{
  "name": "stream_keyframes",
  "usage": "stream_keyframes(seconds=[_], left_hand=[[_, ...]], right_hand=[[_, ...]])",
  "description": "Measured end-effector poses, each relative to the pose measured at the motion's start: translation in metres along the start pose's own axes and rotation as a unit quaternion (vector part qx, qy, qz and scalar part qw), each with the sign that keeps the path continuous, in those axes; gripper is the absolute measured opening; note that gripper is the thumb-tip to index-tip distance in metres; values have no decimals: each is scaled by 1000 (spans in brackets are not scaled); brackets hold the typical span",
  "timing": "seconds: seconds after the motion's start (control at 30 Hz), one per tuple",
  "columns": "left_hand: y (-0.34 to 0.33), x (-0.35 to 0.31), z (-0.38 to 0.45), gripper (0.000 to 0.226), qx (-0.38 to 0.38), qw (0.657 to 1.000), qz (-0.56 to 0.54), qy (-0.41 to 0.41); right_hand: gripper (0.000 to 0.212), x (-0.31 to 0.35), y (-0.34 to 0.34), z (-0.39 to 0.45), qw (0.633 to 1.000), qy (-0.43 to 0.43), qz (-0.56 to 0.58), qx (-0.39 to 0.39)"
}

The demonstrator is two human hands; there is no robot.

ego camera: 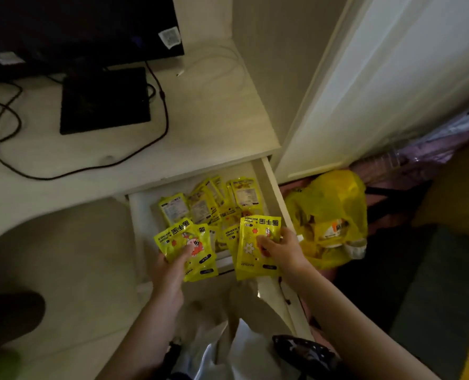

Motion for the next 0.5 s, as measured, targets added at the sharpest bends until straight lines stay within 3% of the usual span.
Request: stream_keyframes(seconds=[0.07,0.17,0.23,0.5], left_hand=[[-8,0,-1,28,-14,1000,-19,4],[-13,2,7,58,-25,999,-38,-1],[-12,4,17,65,-40,998,-51,-8],[-4,-9,55,24,-104,994,-24,28]], right_hand=[[21,8,6,15,1000,-10,-20,20],[26,18,10,35,999,-24,-28,36],[27,22,10,50,998,-33,-26,45],[31,27,-16,101,996,-59,-22,58]])
Point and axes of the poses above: each hand's wrist, its own z-axis towards the middle knuckle, its own y-axis out of the back of the hand, x = y × z, the point moved 1 cm from there along z, towards the middle knuckle, and after that the axes turned 12 degrees about x, right-handed, at the moved point
